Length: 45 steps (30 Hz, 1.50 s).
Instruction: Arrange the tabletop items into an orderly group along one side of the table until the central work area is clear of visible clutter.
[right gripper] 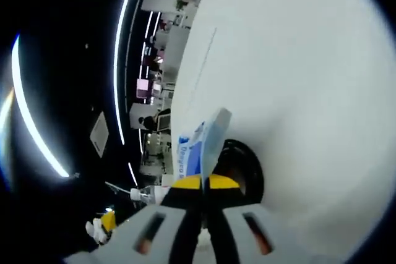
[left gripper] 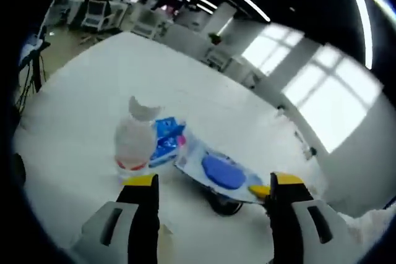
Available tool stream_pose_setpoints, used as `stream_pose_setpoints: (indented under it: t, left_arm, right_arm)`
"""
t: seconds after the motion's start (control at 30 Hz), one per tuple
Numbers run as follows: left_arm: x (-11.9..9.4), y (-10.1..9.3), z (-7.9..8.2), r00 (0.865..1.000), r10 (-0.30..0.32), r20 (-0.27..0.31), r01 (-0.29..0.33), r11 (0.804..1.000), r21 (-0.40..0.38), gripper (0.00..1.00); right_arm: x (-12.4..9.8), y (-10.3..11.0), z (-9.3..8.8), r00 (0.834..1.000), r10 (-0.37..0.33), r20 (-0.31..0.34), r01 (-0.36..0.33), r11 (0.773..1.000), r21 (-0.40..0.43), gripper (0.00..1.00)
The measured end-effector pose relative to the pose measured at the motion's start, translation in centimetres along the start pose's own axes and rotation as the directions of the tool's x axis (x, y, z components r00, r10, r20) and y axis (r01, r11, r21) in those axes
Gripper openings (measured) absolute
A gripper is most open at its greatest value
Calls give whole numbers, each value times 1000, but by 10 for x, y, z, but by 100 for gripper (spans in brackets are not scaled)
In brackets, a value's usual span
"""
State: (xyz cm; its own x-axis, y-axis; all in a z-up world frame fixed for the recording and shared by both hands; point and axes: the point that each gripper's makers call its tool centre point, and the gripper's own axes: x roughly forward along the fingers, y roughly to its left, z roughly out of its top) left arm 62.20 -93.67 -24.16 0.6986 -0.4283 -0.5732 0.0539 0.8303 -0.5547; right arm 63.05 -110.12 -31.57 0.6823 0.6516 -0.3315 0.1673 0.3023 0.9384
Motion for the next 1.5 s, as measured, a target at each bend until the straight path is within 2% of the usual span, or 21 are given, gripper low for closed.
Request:
stream_pose_setpoints:
  t: [0.07, 0.13, 0.2, 0.3, 0.4, 0.47, 0.5, 0.53, 0.6, 0.63, 0.7, 0.73, 0.83, 1.03, 1.23, 1.3, 1.47, 1.5]
  left_arm:
    - [14, 4, -1, 999, 29, -25, -30, 999, -22, 67]
    - [26, 8, 0, 998, 62, -25, -63, 998, -22, 68]
    - [36, 14, -9, 992, 101, -81, -101, 995, -1, 66]
    - [49, 17, -14, 988, 108, -106, -107, 994, 14, 62]
    - [55, 21, -10, 990, 111, -88, -110, 994, 7, 54]
    - [57, 9, -2, 997, 55, -50, -57, 998, -36, 46]
    - [56, 5, 2, 998, 44, -39, -46, 998, -45, 42]
    - [53, 6, 4, 997, 66, -32, -67, 997, -29, 37]
    - [49, 11, 4, 997, 78, -30, -78, 997, 5, 18]
    - [46, 16, 6, 995, 97, -19, -97, 995, 17, 2]
    - [43, 11, 2, 998, 52, -37, -53, 998, -31, 0]
    - [43, 15, 1, 998, 42, -44, -43, 999, -24, 0]
    - [38, 13, -3, 998, 45, -53, -45, 999, 10, 0]
    - [28, 5, -2, 999, 22, -37, -22, 1000, -10, 0]
    - [13, -12, -14, 999, -12, -32, 13, 999, 31, 0]
    - [9, -16, -19, 999, -20, -31, 21, 999, 38, 0]
    - [-6, -31, -38, 998, -51, -20, 52, 997, 53, 0]
    - [-8, -33, -41, 998, -53, -19, 54, 997, 59, 0]
  right_arm:
    - [-1, 2, -1, 1000, 8, -3, -8, 1000, -3, 0]
    - [-2, 2, 0, 1000, 18, -6, -18, 1000, -10, 0]
    - [-6, 4, 0, 999, 36, -4, -36, 999, 8, 0]
    - [-10, 7, 1, 998, 62, 3, -63, 998, 26, 0]
    - [-15, 13, -3, 996, 84, -8, -84, 996, 38, 0]
    - [-19, 17, -8, 994, 99, -39, -98, 995, 25, 0]
    - [-21, 18, -13, 993, 101, -61, -100, 995, 6, 0]
    - [-24, 19, -11, 994, 98, -47, -97, 995, 9, 0]
    - [-27, 19, -7, 993, 114, -25, -113, 993, 37, 0]
    - [-30, 18, -6, 993, 118, -26, -117, 992, 46, 0]
    - [-32, 19, -9, 992, 115, -46, -115, 993, 19, 0]
    - [-33, 20, -9, 992, 114, -48, -113, 993, 15, 0]
    - [-34, 25, -13, 990, 124, -66, -125, 992, 2, 0]
    - [-38, 28, -9, 992, 100, -78, -105, 992, -71, 0]
    - [-48, 34, 8, 997, 80, -23, -82, 988, -134, 0]
    - [-52, 35, 13, 998, 57, -6, -57, 978, -201, 0]
    - [-57, 39, 22, 998, 48, 42, -35, 961, -275, 0]
    - [-59, 37, 23, 998, 34, 46, -18, 952, -306, 0]
